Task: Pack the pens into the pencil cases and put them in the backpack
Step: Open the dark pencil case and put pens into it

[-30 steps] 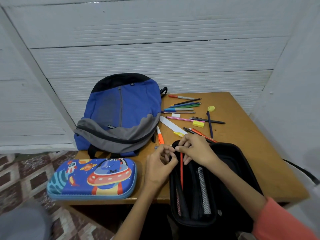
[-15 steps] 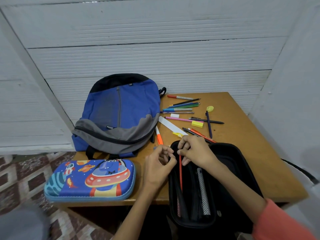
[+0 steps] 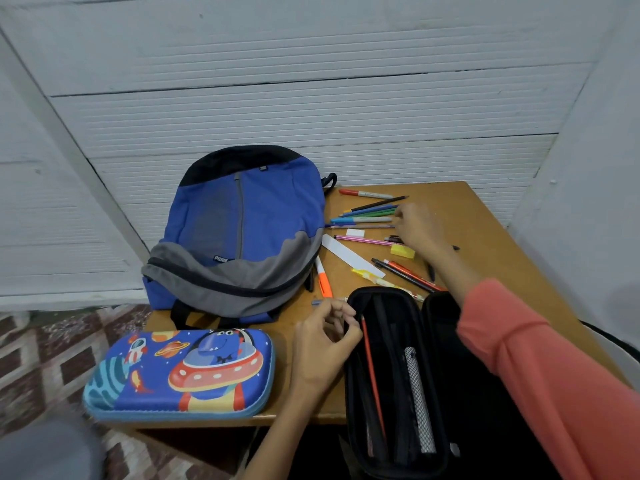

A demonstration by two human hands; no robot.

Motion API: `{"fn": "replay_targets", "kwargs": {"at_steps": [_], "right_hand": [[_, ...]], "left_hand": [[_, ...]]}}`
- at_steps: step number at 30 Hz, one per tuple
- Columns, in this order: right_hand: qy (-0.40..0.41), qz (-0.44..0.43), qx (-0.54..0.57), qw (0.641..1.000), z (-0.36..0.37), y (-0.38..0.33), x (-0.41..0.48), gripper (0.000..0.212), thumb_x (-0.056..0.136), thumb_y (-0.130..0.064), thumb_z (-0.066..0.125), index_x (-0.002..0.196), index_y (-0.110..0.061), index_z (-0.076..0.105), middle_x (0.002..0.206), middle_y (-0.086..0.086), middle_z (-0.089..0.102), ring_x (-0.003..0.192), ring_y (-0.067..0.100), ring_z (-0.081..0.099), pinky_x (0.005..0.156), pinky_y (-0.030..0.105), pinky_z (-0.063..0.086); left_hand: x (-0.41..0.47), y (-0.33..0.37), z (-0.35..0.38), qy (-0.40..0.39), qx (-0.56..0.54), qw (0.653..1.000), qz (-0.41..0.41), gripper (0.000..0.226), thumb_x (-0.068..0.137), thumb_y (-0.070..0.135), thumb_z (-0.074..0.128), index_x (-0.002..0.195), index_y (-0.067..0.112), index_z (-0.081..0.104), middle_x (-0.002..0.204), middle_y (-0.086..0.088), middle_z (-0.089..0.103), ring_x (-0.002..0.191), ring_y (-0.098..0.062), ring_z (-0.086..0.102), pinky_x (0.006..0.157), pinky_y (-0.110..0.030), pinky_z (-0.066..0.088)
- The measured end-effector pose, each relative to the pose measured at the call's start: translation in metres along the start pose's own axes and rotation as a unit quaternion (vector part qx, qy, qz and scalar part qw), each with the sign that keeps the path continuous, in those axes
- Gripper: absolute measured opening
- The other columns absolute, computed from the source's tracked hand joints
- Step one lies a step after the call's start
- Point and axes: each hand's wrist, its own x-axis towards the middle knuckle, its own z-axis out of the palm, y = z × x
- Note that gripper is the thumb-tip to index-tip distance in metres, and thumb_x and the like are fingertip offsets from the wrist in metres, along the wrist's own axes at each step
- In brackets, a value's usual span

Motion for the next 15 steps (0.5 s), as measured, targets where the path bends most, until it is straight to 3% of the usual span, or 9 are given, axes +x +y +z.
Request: {"fn": "replay_targets", "kwargs": {"at_steps": [3,7,15], "right_hand": [[-0.031,-0.031,-0.131,0.99,0.01,0.005,0.019,0.029,0.094,-0.007,0.048,0.12,-0.006,0.06,0.118,0.018,0.06,0.111,0.035,0.053,0.089,0.043,0.045],[-0.092,-0.045,-0.172,0.98,0.023,0.013,0.032,0.047,0.095,-0.006,0.041,0.141,-0.014,0.043,0.14,0.011,0.048,0.127,0.031,0.046,0.1,0.047,0.039],[-0.003,-0.058,-0.146,0.988,0.03,0.022,0.028,0.035,0.091,0.003,0.045,0.121,-0.009,0.058,0.121,0.018,0.058,0.117,0.037,0.047,0.092,0.045,0.038]], "left_hand": [[0.001,0.0,0.0,0.003,-0.001,1.0,0.001,0.02,0.078,-0.002,0.068,0.082,0.017,0.066,0.072,0.007,0.063,0.062,-0.013,0.056,0.059,-0.017,0.044],[0.001,-0.002,0.001,0.006,-0.005,1.0,0.004,0.017,0.077,0.002,0.067,0.082,0.018,0.066,0.074,0.008,0.063,0.063,-0.009,0.055,0.061,-0.015,0.043],[0.002,-0.003,0.003,0.009,-0.011,1.0,0.001,0.012,0.073,0.022,0.062,0.083,0.016,0.066,0.078,0.006,0.066,0.061,-0.009,0.053,0.059,-0.018,0.043]]}}
